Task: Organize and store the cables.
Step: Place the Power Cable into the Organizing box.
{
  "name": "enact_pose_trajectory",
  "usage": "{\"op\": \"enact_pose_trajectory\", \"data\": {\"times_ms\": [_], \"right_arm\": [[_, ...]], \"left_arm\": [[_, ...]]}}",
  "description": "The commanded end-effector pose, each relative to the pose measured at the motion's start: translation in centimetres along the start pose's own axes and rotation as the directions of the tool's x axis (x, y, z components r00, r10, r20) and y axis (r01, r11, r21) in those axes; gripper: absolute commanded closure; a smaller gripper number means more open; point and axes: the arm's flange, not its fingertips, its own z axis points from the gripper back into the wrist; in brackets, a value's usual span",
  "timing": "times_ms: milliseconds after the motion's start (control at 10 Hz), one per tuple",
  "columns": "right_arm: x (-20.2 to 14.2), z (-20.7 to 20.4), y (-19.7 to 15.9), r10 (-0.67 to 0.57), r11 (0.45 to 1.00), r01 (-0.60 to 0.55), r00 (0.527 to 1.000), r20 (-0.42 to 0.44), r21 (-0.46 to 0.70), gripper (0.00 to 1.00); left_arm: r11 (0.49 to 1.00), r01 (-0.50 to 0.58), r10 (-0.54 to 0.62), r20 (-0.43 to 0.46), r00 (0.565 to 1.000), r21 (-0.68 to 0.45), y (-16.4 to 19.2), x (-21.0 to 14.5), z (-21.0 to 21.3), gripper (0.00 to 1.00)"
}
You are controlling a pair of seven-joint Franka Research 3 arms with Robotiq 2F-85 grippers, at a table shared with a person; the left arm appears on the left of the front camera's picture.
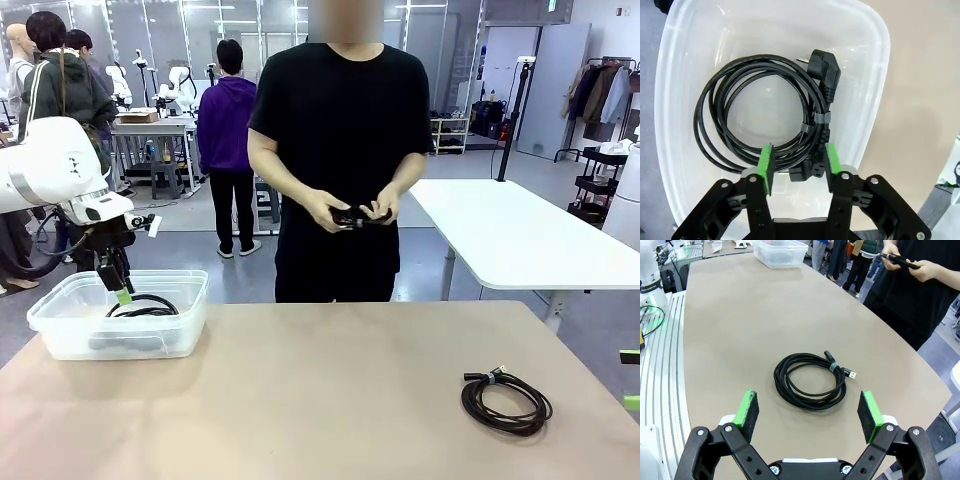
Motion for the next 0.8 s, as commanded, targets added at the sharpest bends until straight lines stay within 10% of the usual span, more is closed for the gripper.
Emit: {"op": "enact_pose_trajectory", "data": {"times_ms": [0, 700], "right_arm": [[0.34, 0.03, -0.08, -0.006, 1.0, 0.006, 1.0, 0.009, -0.007, 0.0], [0.34, 0.03, -0.08, -0.006, 1.0, 0.006, 1.0, 0.009, -0.007, 0.0]], "left_arm": [[1.0, -0.019, 0.019, -0.007, 1.0, 0.009, 0.32, 0.19, 0.5, 0.0], [0.999, -0.005, 0.004, 0.027, 1.0, 0.045, -0.09, -0.35, 0.92, 0.0]]}}
